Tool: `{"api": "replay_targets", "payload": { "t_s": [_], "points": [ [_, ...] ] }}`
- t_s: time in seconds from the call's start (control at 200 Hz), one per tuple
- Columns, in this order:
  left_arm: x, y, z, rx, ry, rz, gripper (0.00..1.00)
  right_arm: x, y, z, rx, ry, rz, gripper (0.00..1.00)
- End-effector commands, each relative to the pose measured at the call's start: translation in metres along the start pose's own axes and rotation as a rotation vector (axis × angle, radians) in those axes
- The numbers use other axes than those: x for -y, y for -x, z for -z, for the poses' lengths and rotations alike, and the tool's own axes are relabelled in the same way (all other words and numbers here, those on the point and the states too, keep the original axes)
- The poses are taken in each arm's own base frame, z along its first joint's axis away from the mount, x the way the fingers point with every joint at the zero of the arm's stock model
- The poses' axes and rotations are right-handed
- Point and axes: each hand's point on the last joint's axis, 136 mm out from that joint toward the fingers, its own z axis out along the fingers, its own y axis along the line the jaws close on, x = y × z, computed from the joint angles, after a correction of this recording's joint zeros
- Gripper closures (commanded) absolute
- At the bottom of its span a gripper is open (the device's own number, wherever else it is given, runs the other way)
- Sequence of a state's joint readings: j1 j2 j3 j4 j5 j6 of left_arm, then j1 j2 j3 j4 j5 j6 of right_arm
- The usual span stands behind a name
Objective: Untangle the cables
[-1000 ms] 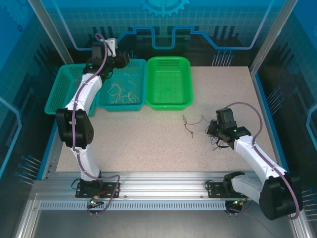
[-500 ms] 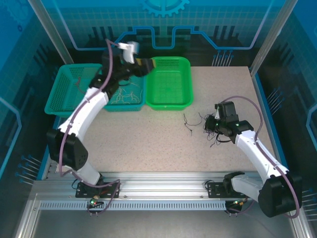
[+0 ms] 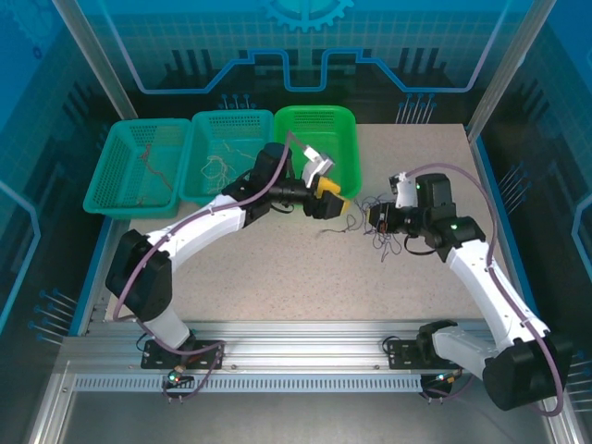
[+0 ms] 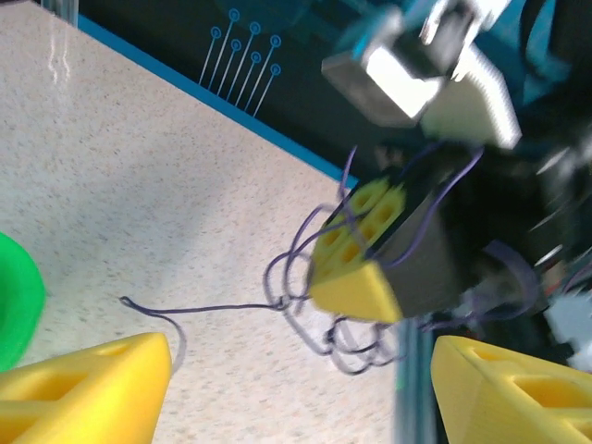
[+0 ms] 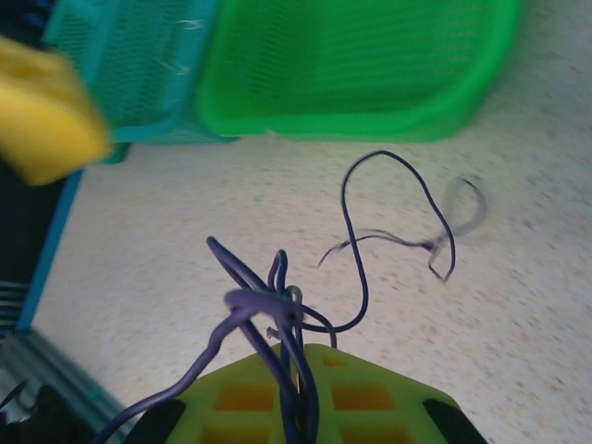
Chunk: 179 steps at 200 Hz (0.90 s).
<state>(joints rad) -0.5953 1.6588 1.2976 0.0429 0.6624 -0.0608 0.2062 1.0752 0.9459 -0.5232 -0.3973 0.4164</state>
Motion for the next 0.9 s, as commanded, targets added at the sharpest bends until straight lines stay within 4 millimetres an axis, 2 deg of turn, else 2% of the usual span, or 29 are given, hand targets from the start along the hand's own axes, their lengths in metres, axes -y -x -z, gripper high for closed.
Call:
{"api": "replay_targets", "payload": {
  "t_s": [0.0,0.125,0.225,0.33,0.5,0.595,0.75,0.835,0.89],
  "points": [
    [-0.005,-0.018,-0.001,-0.058,-0.006,-0.249,0.24,-0.033,-0.004,0.010,-0.073,0.158,0.059,0.98],
    [0.002,-0.028,-0.002,-0.117,-0.074,-0.336,0.24,-0.054,-0.004,0.018,-0.098,0.237,0.104,0.98],
    [0.014,-0.034,-0.008,-0.136,-0.187,-0.312,0.24,-0.070,-0.003,0.026,-0.098,0.298,0.138,0.98],
    [0.013,-0.038,-0.019,-0.124,-0.218,-0.287,0.25,-0.081,-0.001,0.035,-0.084,0.338,0.166,0.98],
    [0.020,-0.031,-0.034,-0.083,-0.277,-0.253,0.25,-0.097,0.004,0.046,-0.051,0.400,0.200,0.98],
    [0.016,-0.029,-0.046,-0.058,-0.264,-0.242,0.25,-0.104,0.009,0.051,-0.032,0.423,0.217,0.98],
    [0.006,-0.004,-0.059,0.078,-0.251,-0.156,0.24,-0.111,0.014,0.055,-0.018,0.452,0.230,0.98],
    [0.005,0.006,-0.062,0.139,-0.262,-0.115,0.34,-0.110,0.018,0.056,-0.006,0.435,0.234,0.98],
    [0.004,0.008,-0.063,0.158,-0.268,-0.097,0.55,-0.106,0.023,0.057,0.016,0.397,0.237,0.98]
  ]
}}
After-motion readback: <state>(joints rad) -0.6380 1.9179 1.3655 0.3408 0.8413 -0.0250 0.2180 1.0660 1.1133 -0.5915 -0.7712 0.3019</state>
